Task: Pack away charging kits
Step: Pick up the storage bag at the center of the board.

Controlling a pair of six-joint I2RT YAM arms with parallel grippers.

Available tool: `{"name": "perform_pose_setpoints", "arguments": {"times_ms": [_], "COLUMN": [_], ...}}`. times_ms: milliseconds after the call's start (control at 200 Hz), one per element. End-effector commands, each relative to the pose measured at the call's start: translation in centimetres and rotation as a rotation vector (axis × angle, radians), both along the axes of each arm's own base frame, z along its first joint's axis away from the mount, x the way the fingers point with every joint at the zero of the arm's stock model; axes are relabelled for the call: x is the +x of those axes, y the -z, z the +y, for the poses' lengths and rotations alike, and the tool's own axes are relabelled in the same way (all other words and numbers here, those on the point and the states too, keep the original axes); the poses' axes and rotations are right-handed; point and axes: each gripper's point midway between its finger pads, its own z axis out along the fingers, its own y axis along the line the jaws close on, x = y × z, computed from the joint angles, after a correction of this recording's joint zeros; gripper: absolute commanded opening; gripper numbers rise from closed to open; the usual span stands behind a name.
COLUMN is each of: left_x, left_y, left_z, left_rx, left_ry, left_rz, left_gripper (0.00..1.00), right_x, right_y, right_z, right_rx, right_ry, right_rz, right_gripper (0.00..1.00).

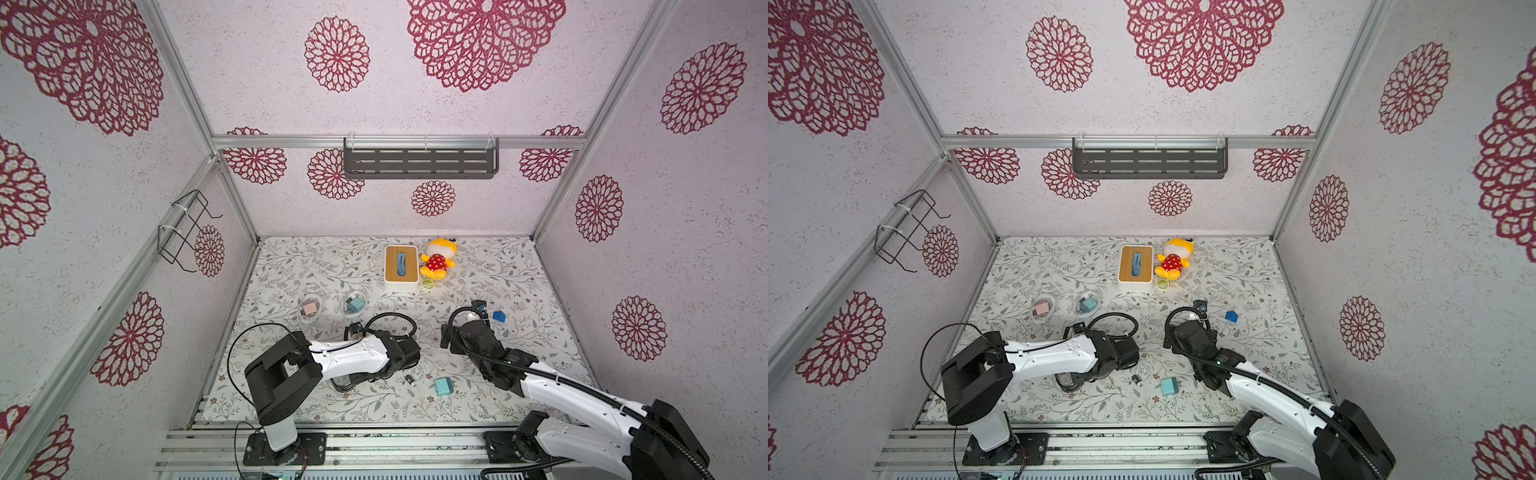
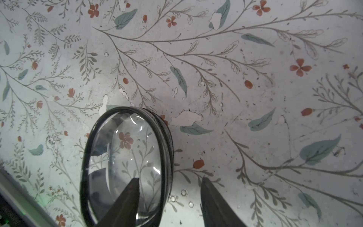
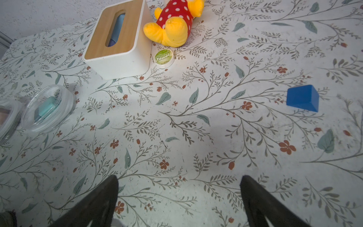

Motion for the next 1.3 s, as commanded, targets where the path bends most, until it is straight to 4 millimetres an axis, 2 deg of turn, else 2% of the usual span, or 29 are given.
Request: {"name": "perform_pose_setpoints", "arguments": {"times_ms": [0,380,475,630,825,966,1016,1071,1156,1196,1296], "left_x": [0.3,0.0,-0.1,-0.3,-0.2,-0.1,-0.1,0.0,0.0,0.1,0.1], "left_y": [0.1,0.2,0.1,-0.2,-0.1,0.3,0.3,0.3,0.0,-0.2,-1.2], "left_z": [0.0,0.9,1.2,1.6,1.7,1.5,1.6,1.6,1.6,1.6,1.5], "left_rx": [-0.017,0.007,0.019,0.016,0.009,0.009,0.01,0.009,0.007,0.004,-0.013], "left_ry": [-0.011,-0.033,-0.037,-0.041,-0.026,-0.023,-0.026,-0.026,-0.024,-0.022,-0.004], "left_rz": [-0.016,-0.016,-0.016,-0.025,-0.026,-0.017,-0.017,-0.019,-0.027,-0.031,-0.055], "left_gripper": [0.47,0.39,0.4,0.49,0.48,0.36,0.28,0.12,0.0,0.0,0.0], "right_x": [0.2,0.3,0.3,0.4,0.5,0.5,0.5,0.5,0.5,0.4,-0.5], "right_y": [-0.3,0.4,0.6,0.9,1.1,1.2,1.3,1.3,1.4,1.5,2.1], "right_z": [-0.2,0.2,0.3,0.5,0.6,0.8,0.8,0.7,0.8,0.9,1.6], "right_rx": [0.004,0.005,-0.001,-0.005,-0.009,-0.008,-0.009,-0.008,-0.002,0.01,0.053], "right_ry": [0.015,0.002,0.001,-0.001,-0.004,-0.007,-0.007,-0.005,-0.007,-0.008,-0.035], "right_rz": [-0.015,0.005,0.009,0.017,0.026,0.03,0.031,0.031,0.036,0.043,0.095], "right_gripper": [0.99,0.99,0.99,0.99,0.99,0.99,0.99,0.99,0.98,0.97,0.86]}}
